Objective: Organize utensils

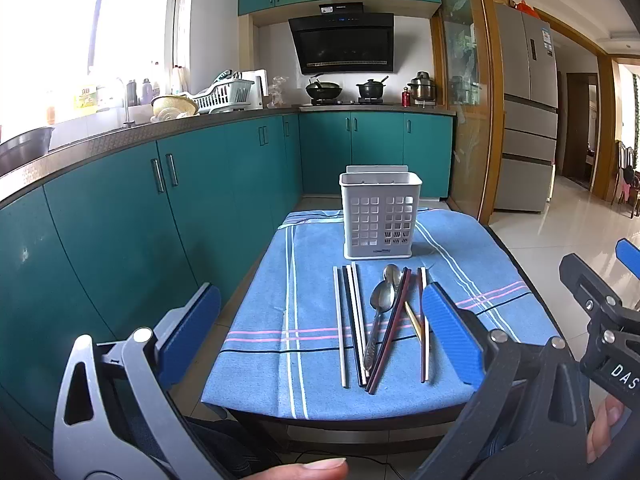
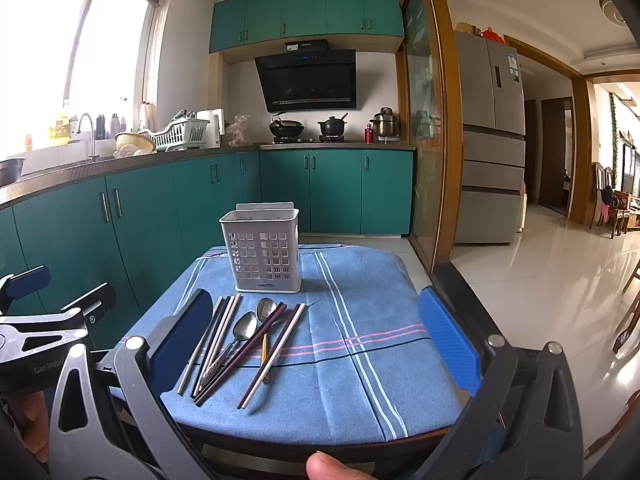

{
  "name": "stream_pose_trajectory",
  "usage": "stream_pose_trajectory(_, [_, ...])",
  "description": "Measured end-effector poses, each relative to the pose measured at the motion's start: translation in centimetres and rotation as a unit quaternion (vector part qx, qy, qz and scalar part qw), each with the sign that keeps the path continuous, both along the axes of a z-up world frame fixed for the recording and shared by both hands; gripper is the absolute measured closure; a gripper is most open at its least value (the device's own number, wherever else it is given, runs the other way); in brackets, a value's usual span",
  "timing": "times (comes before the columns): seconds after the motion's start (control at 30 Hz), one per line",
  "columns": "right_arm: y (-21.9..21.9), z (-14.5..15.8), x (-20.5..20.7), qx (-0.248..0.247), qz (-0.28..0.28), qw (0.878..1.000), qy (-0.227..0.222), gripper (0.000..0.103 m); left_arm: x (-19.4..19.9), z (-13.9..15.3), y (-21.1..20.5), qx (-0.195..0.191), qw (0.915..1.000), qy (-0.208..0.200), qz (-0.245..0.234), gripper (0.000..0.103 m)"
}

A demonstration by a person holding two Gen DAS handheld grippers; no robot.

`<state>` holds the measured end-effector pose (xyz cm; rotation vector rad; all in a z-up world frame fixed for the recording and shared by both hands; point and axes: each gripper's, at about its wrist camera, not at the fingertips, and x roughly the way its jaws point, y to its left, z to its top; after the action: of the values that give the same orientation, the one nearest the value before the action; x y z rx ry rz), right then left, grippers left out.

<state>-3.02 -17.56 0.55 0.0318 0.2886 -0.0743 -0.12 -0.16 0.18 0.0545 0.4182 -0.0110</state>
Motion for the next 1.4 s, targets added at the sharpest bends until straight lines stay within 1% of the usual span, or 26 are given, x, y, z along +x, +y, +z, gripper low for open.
stream_pose_trajectory(0.3, [0.1, 0.2, -0.1, 0.001, 0.001, 1.000, -0.001, 0.003, -0.2, 0.1, -0.1, 0.001, 1.0000, 0.000, -0.001, 0.003])
stream_pose_trajectory(0.37, [0.4, 0.7, -0.3, 0.001, 0.001, 1.000, -0.001, 0.003, -0.2, 0.0, -0.1, 0.001, 1.0000, 0.000, -0.001, 0.003])
stream_pose_trajectory(0.93, [0.3, 0.7, -0.3, 0.002, 0.002, 1.000, -0.001, 0.003, -0.2, 0.0, -0.1, 0.002, 1.0000, -0.001, -0.001, 0.003])
stream_pose_trajectory(1.17, [0.5, 1.4, -0.9, 0.002, 0.007, 1.000, 0.000, 0.003, -0.4, 0.4, -0.5, 0.002, 1.0000, -0.001, -0.002, 0.003])
stream_pose_trajectory(1.4, [0.3, 1.3, -0.8, 0.003, 0.009, 1.000, 0.000, 0.003, -0.5, 0.5, -0.6, 0.002, 1.0000, 0.000, -0.002, 0.003])
